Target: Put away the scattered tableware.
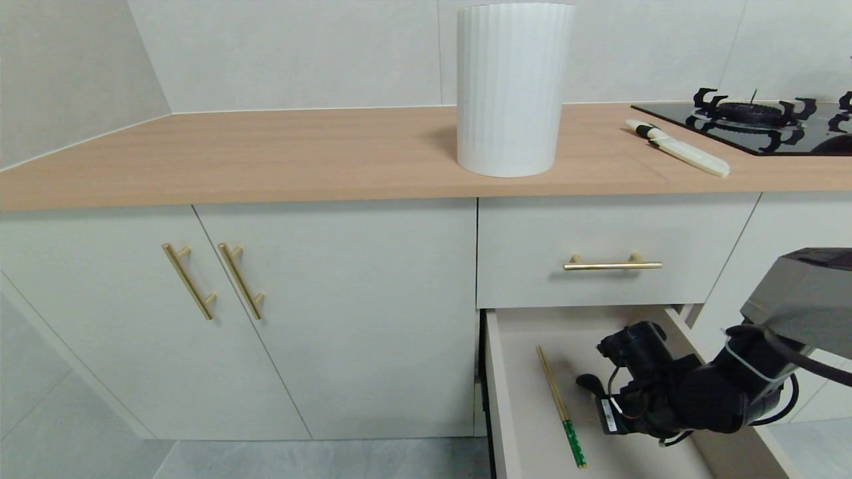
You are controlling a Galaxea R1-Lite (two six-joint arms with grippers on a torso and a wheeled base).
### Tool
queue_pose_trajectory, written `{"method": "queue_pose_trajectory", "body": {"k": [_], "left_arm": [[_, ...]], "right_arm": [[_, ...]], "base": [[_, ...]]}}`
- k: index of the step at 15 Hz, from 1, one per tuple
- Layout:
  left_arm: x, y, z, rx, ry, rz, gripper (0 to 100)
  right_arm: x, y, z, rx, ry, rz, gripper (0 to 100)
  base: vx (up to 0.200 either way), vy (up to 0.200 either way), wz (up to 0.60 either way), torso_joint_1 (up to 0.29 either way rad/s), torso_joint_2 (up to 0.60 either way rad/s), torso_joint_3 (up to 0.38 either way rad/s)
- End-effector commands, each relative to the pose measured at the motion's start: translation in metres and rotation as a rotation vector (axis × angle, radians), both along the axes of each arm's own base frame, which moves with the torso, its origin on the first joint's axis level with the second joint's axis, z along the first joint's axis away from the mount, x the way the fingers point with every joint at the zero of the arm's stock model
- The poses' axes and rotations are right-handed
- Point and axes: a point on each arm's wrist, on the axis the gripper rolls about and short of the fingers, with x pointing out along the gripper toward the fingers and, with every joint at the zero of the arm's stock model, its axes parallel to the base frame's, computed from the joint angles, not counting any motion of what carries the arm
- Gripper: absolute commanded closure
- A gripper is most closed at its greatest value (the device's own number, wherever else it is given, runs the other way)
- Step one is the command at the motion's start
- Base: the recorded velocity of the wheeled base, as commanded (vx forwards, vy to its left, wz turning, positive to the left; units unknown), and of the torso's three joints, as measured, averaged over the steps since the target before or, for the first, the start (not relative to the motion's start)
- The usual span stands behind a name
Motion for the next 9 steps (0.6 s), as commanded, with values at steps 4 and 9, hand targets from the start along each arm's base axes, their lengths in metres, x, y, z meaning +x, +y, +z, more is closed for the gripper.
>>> {"method": "queue_pose_trajectory", "body": {"k": [4, 9], "left_arm": [[0.0, 0.0, 0.0, 0.0, 0.001, 0.001, 0], [0.0, 0.0, 0.0, 0.0, 0.001, 0.001, 0]], "right_arm": [[0.002, 0.001, -0.029, -0.036, 0.044, -0.007, 100], [0.004, 0.0, -0.034, -0.044, 0.039, -0.015, 100]], "base": [[0.0, 0.0, 0.0, 0.0, 0.0, 0.0], [0.0, 0.0, 0.0, 0.0, 0.0, 0.0]]}}
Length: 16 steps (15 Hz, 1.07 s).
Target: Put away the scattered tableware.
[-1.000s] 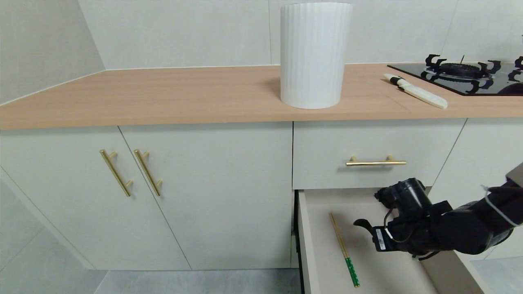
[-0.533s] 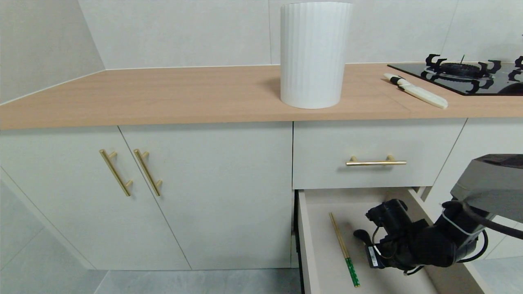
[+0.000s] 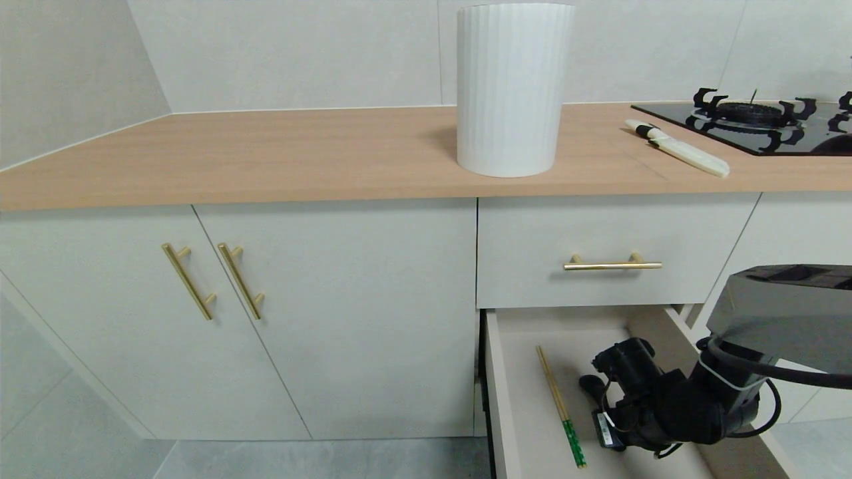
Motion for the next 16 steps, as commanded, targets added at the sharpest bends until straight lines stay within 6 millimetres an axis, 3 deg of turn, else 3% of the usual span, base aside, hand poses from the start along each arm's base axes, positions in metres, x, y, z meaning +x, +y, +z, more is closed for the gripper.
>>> {"method": "queue_pose_trajectory", "body": {"k": [1, 6, 7, 13, 16], "left_arm": [[0.0, 0.0, 0.0, 0.0, 0.001, 0.001, 0], [0.0, 0.0, 0.0, 0.0, 0.001, 0.001, 0], [0.0, 0.0, 0.0, 0.0, 0.001, 0.001, 0], [0.0, 0.0, 0.0, 0.0, 0.001, 0.001, 0], [0.0, 0.0, 0.0, 0.0, 0.001, 0.001, 0]], "right_arm": [[0.0, 0.0, -0.002, -0.002, 0.004, -0.001, 100], [0.001, -0.001, -0.002, -0.001, -0.001, -0.004, 100], [0.001, -0.001, -0.002, 0.0, 0.0, -0.003, 0], [0.001, 0.0, -0.001, 0.0, -0.005, -0.004, 0], [0.0, -0.002, 0.018, 0.0, -0.052, -0.024, 0]], "base": [[0.0, 0.0, 0.0, 0.0, 0.0, 0.0], [0.0, 0.0, 0.0, 0.0, 0.0, 0.0], [0.0, 0.0, 0.0, 0.0, 0.0, 0.0], [0.0, 0.0, 0.0, 0.0, 0.0, 0.0], [0.0, 0.0, 0.0, 0.0, 0.0, 0.0]]}}
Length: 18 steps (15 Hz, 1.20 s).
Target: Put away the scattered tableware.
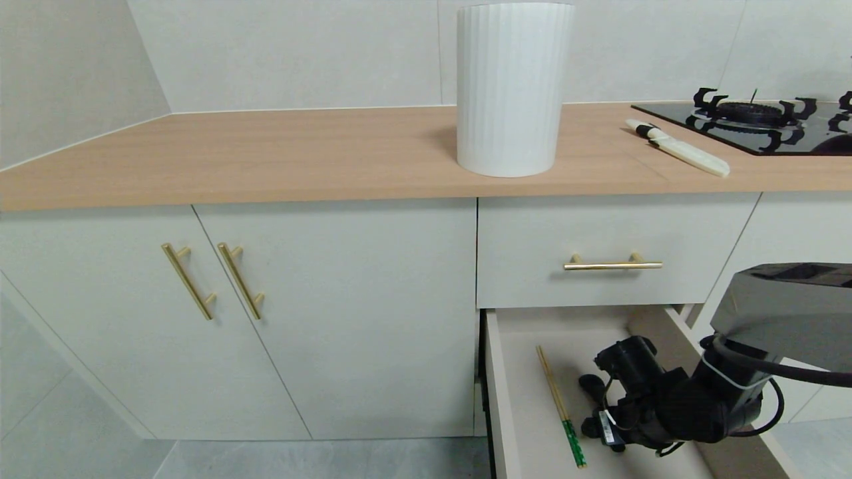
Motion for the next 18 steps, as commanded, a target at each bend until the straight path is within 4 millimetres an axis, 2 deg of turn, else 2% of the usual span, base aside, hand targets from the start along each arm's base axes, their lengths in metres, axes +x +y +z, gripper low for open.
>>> {"method": "queue_pose_trajectory", "body": {"k": [1, 2, 3, 4, 7, 10, 18], "left_arm": [[0.0, 0.0, 0.0, 0.0, 0.001, 0.001, 0], [0.0, 0.0, 0.0, 0.0, 0.001, 0.001, 0], [0.0, 0.0, 0.0, 0.0, 0.001, 0.001, 0], [0.0, 0.0, 0.0, 0.0, 0.001, 0.001, 0], [0.0, 0.0, 0.0, 0.0, 0.001, 0.001, 0], [0.0, 0.0, 0.0, 0.0, 0.001, 0.001, 0], [0.0, 0.0, 0.0, 0.0, 0.001, 0.001, 0]], "right_arm": [[-0.008, -0.004, 0.044, 0.032, -0.111, -0.026, 0], [-0.02, -0.008, 0.08, 0.059, -0.184, -0.024, 0], [-0.029, -0.012, 0.102, 0.068, -0.208, -0.024, 0], [-0.042, -0.017, 0.136, 0.079, -0.237, -0.024, 0], [-0.087, -0.031, 0.192, 0.113, -0.255, -0.007, 0], [-0.112, -0.032, 0.198, 0.142, -0.214, 0.051, 0], [-0.127, -0.025, 0.203, 0.137, -0.204, 0.115, 0]], "base": [[0.0, 0.0, 0.0, 0.0, 0.0, 0.0], [0.0, 0.0, 0.0, 0.0, 0.0, 0.0], [0.0, 0.0, 0.0, 0.0, 0.0, 0.0], [0.0, 0.0, 0.0, 0.0, 0.0, 0.0], [0.0, 0.0, 0.0, 0.0, 0.0, 0.0], [0.0, 0.0, 0.0, 0.0, 0.0, 0.0], [0.0, 0.0, 0.0, 0.0, 0.0, 0.0]]}}
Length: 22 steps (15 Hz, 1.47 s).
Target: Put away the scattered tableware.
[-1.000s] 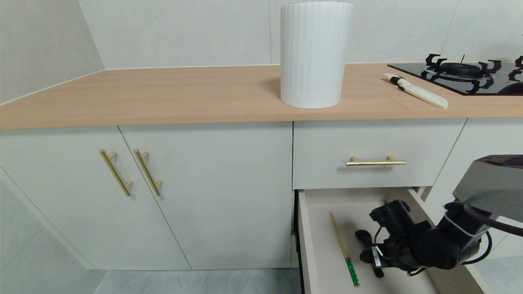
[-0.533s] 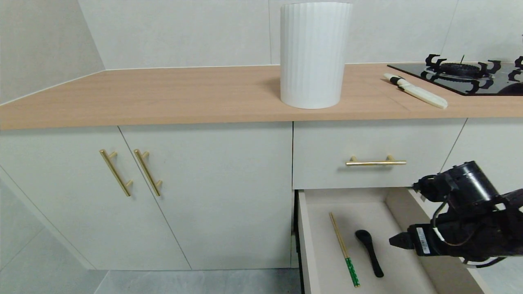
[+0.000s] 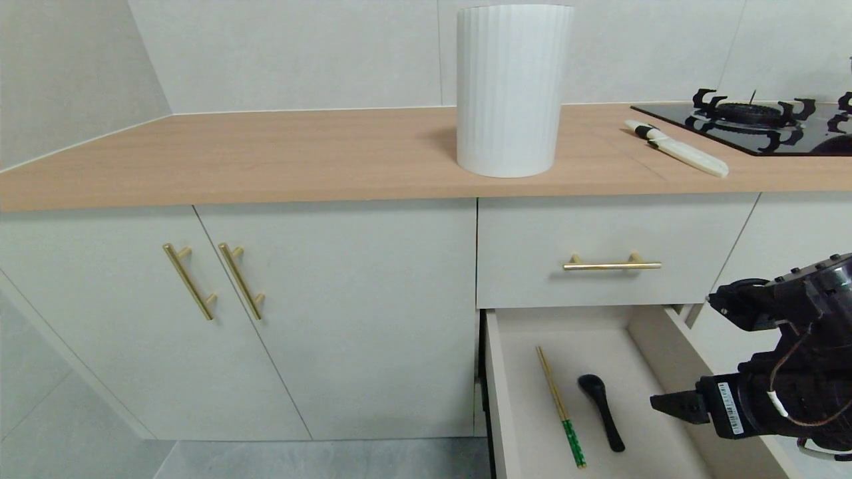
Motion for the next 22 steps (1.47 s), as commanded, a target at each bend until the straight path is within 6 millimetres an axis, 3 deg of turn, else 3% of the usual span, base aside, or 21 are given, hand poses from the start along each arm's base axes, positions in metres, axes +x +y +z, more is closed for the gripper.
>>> {"method": "queue_pose_trajectory", "body": {"k": [1, 3, 12, 18, 22], "left_arm": [[0.0, 0.0, 0.0, 0.001, 0.001, 0.001, 0], [0.0, 0.0, 0.0, 0.0, 0.001, 0.001, 0], [0.0, 0.0, 0.0, -0.007, 0.001, 0.001, 0], [0.0, 0.0, 0.0, -0.007, 0.001, 0.001, 0], [0.0, 0.0, 0.0, -0.007, 0.001, 0.001, 0]], "right_arm": [[-0.004, 0.001, 0.003, 0.006, -0.014, 0.012, 0], [-0.004, 0.001, 0.003, -0.004, -0.019, 0.006, 0], [-0.011, 0.006, -0.001, -0.021, 0.011, 0.049, 0], [-0.018, 0.014, -0.011, -0.033, 0.052, 0.113, 0], [-0.025, 0.023, -0.046, -0.149, 0.19, 0.221, 0]], "base": [[0.0, 0.0, 0.0, 0.0, 0.0, 0.0], [0.0, 0.0, 0.0, 0.0, 0.0, 0.0], [-0.2, 0.0, 0.0, 0.001, 0.0, 0.001], [0.0, 0.0, 0.0, 0.0, 0.0, 0.0], [0.0, 0.0, 0.0, 0.0, 0.0, 0.0]]}}
